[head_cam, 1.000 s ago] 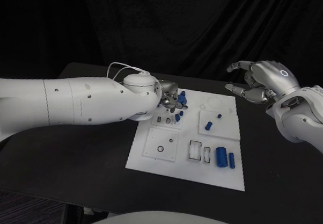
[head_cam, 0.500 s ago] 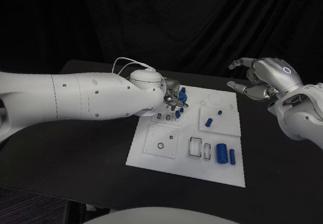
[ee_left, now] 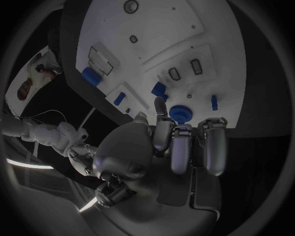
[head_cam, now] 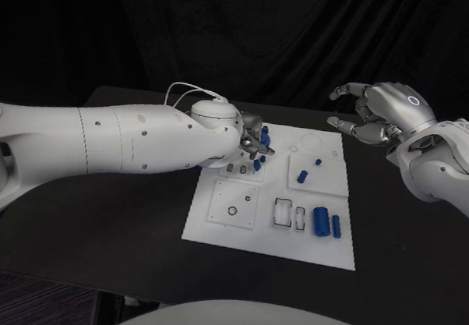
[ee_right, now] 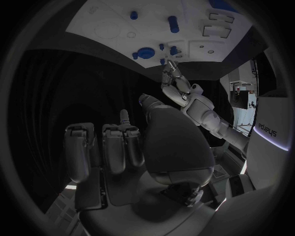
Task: Assemble the parts on the task board
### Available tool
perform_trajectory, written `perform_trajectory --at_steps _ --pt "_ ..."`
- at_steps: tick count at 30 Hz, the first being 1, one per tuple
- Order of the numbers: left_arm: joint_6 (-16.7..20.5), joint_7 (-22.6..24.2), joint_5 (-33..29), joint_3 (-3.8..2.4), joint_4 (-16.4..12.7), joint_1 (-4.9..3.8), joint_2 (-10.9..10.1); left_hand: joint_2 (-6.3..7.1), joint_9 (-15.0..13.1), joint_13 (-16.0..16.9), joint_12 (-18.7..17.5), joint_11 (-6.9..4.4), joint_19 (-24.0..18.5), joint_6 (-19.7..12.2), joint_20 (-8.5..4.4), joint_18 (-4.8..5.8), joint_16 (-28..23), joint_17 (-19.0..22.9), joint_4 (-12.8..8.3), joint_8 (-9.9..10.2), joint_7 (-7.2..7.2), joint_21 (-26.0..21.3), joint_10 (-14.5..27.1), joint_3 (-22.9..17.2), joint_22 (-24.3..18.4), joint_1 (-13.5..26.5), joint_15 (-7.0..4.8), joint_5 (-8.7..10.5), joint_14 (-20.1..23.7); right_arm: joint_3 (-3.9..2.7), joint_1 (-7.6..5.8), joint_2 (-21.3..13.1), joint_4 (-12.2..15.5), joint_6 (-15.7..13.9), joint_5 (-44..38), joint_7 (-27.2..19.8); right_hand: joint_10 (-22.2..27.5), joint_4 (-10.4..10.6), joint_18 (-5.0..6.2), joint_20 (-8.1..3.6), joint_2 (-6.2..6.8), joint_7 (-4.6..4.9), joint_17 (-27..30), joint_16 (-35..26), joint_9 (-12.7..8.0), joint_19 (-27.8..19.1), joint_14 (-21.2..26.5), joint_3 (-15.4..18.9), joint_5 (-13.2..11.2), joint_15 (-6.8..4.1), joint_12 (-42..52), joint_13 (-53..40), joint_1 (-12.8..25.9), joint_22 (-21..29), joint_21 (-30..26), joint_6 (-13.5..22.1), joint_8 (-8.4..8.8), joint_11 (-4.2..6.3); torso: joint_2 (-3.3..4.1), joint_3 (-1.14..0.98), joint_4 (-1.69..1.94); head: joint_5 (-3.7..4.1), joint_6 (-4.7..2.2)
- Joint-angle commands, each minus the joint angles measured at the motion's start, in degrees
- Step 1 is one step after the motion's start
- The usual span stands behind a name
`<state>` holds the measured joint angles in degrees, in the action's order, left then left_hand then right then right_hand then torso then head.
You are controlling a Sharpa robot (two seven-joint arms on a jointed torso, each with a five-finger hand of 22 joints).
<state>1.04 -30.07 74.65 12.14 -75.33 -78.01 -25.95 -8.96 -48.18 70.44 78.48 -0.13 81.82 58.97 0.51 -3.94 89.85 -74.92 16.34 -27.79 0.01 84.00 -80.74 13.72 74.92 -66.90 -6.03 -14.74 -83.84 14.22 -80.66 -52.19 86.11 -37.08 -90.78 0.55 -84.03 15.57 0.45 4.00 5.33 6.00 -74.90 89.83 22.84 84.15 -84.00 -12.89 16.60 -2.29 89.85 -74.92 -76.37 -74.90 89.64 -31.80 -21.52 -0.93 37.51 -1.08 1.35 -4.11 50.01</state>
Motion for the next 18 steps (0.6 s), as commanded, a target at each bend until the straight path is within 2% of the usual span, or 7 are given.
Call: perform_trajectory --at_steps 1,4,7,18 --pt "-0.7 0.4 0.3 -0.02 0.2 0.04 0.3 0.17 -0.1 19.6 11.5 -3.68 -0.1 0.4 -0.37 0.75 0.1 -15.1 -0.1 0.4 -0.02 -0.3 -9.3 -0.3 2.2 -0.7 -0.40 -0.30 -6.2 -0.05 0.11 0.0 0.0 -0.5 -0.1 0.0 -6.0 -0.3 -0.39 0.28 -0.51 0.06 -15.1 0.2 0.1 5.7 -6.0 -0.2 -0.3 0.13 0.2 -15.1 -0.1 -15.0 0.2 -0.3 -0.32 -0.15 0.04 0.12 -0.04 -0.19 -0.01" --pt "-0.9 0.3 0.3 0.00 0.3 0.08 0.3 0.19 -0.3 19.6 11.5 -3.73 -0.1 0.8 -0.40 0.74 0.1 -15.1 -0.1 0.5 -0.09 -0.3 -9.3 -0.4 2.2 -0.9 -0.43 -0.47 -6.2 -0.05 0.11 0.1 0.0 -0.5 -0.1 0.0 -6.0 -0.3 -0.39 0.28 -0.51 0.06 -15.1 0.2 0.1 5.7 -6.0 -0.2 -0.3 0.13 0.2 -15.1 -0.1 -15.0 0.2 -0.3 -0.33 -0.15 0.04 0.13 -0.08 -0.11 -0.01" --pt "-1.2 0.3 0.3 0.01 0.4 0.12 0.4 0.23 -0.4 19.6 11.5 -3.75 -0.1 0.9 -0.42 0.74 0.1 -15.1 -0.2 0.5 -0.12 -0.3 -9.3 -0.5 2.2 -1.0 -0.45 -0.53 -6.2 -0.05 0.11 0.2 0.0 -0.4 -0.1 0.0 -6.0 -0.3 -0.38 0.28 -0.51 0.05 -15.1 0.2 0.1 5.7 -6.0 -0.2 -0.3 0.12 0.2 -15.1 -0.1 -15.0 0.2 -0.3 -0.37 -0.14 0.01 0.07 0.04 0.04 -0.01" --pt "-1.8 0.8 0.3 0.02 0.9 0.28 0.6 0.01 -0.6 19.6 11.5 -3.82 -0.4 1.0 -0.48 0.64 0.1 -15.1 -0.1 1.0 -0.14 -0.6 -9.3 -0.8 1.8 -1.3 -0.52 -0.86 -6.2 -0.05 0.11 0.3 -0.2 0.0 -0.1 0.2 -6.0 -0.5 -0.37 0.25 -0.55 0.03 -15.1 0.2 0.0 5.7 -6.0 -0.3 -0.3 0.10 0.2 -15.1 -0.3 -15.0 0.1 -0.3 -0.51 -0.12 -0.05 0.00 0.16 -0.19 -0.01"
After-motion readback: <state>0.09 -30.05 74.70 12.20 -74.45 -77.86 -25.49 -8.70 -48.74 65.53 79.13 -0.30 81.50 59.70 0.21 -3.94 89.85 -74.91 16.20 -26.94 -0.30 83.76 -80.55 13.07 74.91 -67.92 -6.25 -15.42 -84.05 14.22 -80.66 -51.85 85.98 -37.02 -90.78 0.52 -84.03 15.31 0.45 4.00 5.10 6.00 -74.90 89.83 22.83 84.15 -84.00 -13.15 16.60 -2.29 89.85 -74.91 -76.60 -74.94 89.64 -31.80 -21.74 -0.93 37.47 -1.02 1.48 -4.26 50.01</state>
